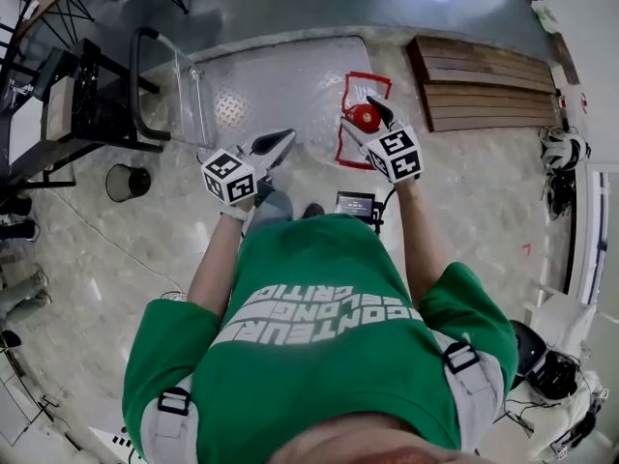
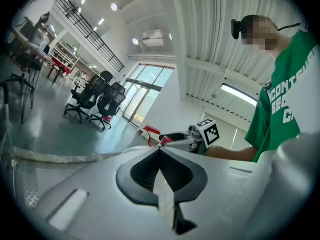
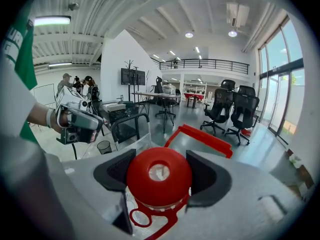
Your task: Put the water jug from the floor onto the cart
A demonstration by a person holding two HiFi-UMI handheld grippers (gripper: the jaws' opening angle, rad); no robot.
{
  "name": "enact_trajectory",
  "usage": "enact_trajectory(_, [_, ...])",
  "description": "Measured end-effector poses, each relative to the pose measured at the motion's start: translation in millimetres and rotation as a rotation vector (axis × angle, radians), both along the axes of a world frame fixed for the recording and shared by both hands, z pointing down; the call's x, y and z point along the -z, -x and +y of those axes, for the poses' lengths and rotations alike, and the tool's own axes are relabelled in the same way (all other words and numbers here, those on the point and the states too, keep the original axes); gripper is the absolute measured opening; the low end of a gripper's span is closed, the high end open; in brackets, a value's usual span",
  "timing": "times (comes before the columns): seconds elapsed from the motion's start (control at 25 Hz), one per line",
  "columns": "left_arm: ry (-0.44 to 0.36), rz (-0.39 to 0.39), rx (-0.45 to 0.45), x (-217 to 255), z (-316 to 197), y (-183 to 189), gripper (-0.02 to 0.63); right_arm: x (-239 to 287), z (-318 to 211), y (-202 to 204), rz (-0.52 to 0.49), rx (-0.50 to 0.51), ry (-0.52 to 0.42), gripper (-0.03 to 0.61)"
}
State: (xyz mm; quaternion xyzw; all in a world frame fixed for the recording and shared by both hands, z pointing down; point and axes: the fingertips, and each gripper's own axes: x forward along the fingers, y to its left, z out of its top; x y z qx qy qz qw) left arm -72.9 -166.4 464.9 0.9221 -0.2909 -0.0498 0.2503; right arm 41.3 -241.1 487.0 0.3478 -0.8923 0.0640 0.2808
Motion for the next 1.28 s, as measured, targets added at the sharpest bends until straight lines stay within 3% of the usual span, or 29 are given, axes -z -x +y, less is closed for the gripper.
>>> enact_trajectory(0.72, [-0.059,0.049,0.077,15,-103,124,0.009,2,-89,72,0.07,-0.045,-0.022,0.301])
enact_trajectory(1.28, [-0.04,0.023,0.239,6,-114,212,0.009,5,-140,161,0.056,0.054,-0.013,0.301])
